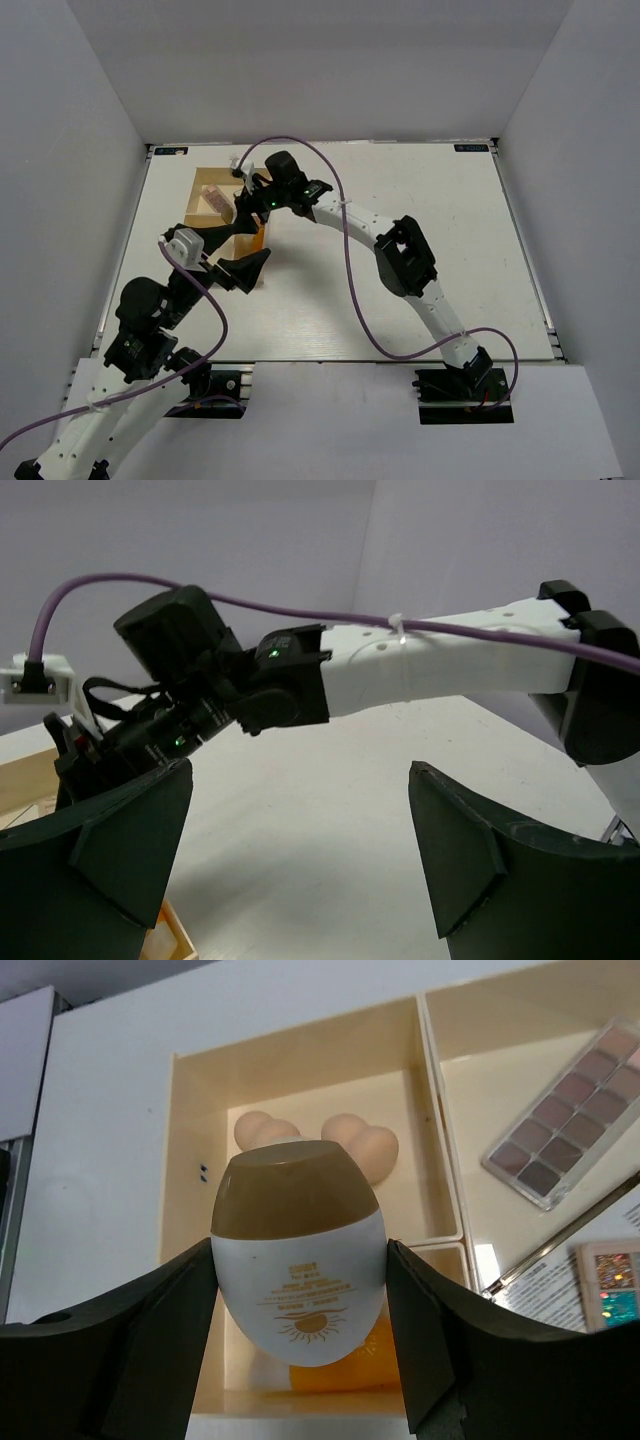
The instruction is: Organize the makeup
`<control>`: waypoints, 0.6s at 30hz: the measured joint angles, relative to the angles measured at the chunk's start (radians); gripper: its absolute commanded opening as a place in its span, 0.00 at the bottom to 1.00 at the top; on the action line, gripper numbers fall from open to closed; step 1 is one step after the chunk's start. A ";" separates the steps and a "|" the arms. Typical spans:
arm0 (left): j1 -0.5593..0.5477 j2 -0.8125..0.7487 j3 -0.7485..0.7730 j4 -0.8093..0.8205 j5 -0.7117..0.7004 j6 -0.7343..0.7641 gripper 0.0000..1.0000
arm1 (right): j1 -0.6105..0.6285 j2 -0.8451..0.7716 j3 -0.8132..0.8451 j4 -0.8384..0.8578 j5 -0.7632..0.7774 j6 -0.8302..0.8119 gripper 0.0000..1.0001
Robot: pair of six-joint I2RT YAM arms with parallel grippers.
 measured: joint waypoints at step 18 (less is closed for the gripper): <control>0.011 0.013 0.000 0.000 -0.002 0.000 0.98 | -0.002 0.061 -0.020 -0.051 -0.001 -0.039 0.85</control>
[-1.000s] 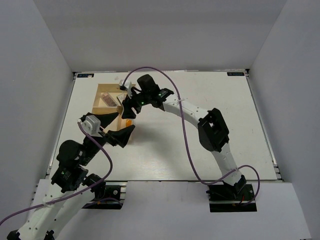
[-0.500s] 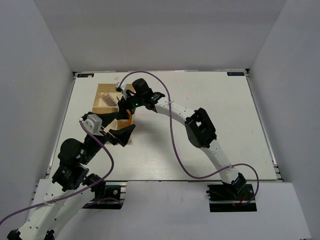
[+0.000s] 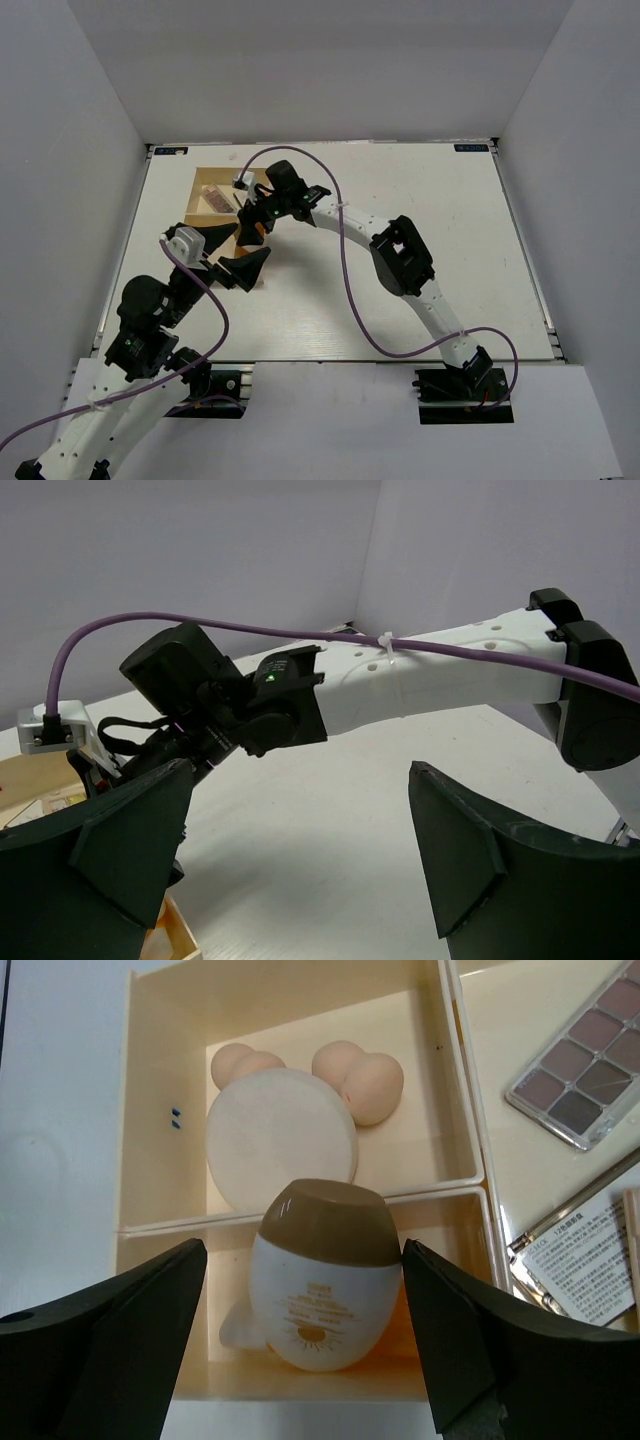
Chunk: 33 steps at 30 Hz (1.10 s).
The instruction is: Organize the makeup
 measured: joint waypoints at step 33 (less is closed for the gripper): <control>0.000 0.243 0.016 -0.084 -0.010 0.000 0.98 | -0.282 -1.666 -1.358 -0.103 0.686 -0.085 0.89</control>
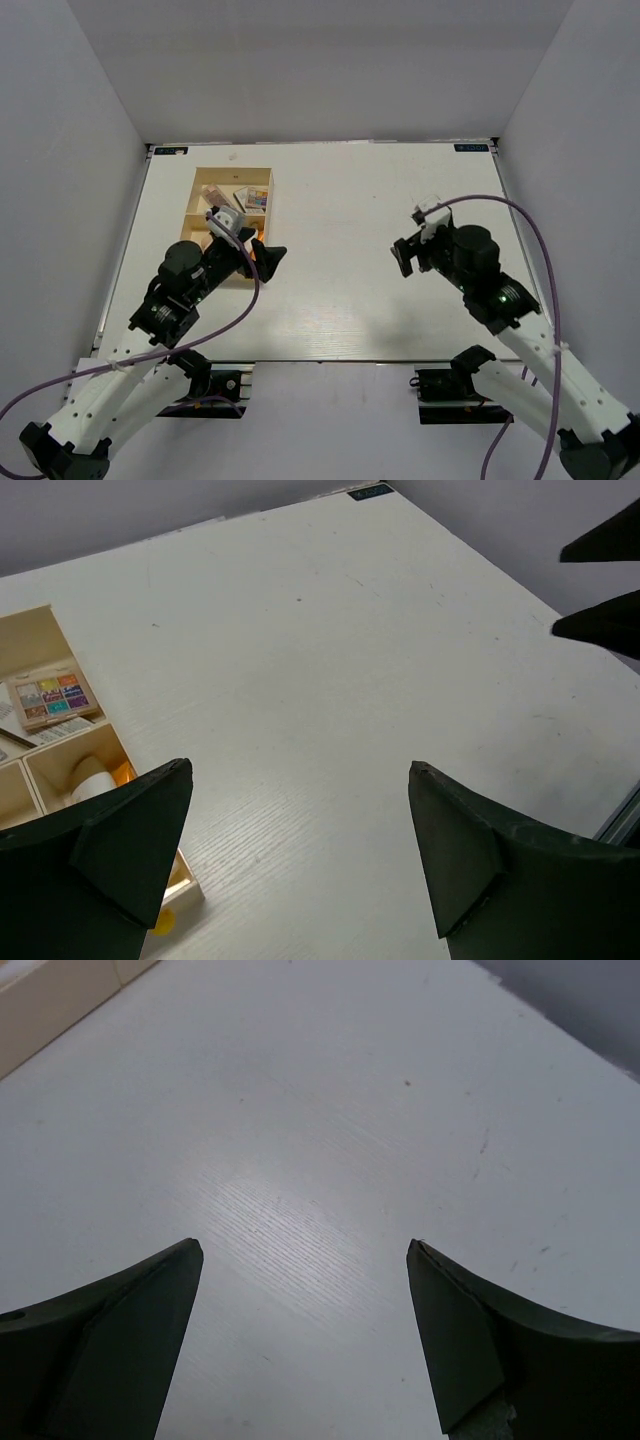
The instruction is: Organize the makeup
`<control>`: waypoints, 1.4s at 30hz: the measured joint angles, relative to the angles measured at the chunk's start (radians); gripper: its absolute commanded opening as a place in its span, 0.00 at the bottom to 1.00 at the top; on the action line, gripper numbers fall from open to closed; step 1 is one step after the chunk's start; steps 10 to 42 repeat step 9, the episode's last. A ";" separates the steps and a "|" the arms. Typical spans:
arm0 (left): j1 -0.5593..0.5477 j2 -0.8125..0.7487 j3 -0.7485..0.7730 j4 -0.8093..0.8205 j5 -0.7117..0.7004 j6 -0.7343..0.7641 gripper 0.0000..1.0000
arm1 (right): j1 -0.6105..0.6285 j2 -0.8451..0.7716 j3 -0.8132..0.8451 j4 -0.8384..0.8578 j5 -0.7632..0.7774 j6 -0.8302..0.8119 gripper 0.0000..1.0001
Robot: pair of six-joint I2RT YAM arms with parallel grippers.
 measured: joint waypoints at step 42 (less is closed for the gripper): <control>0.000 0.026 0.011 -0.010 0.001 0.000 0.98 | -0.029 -0.263 -0.244 0.005 0.105 0.026 0.89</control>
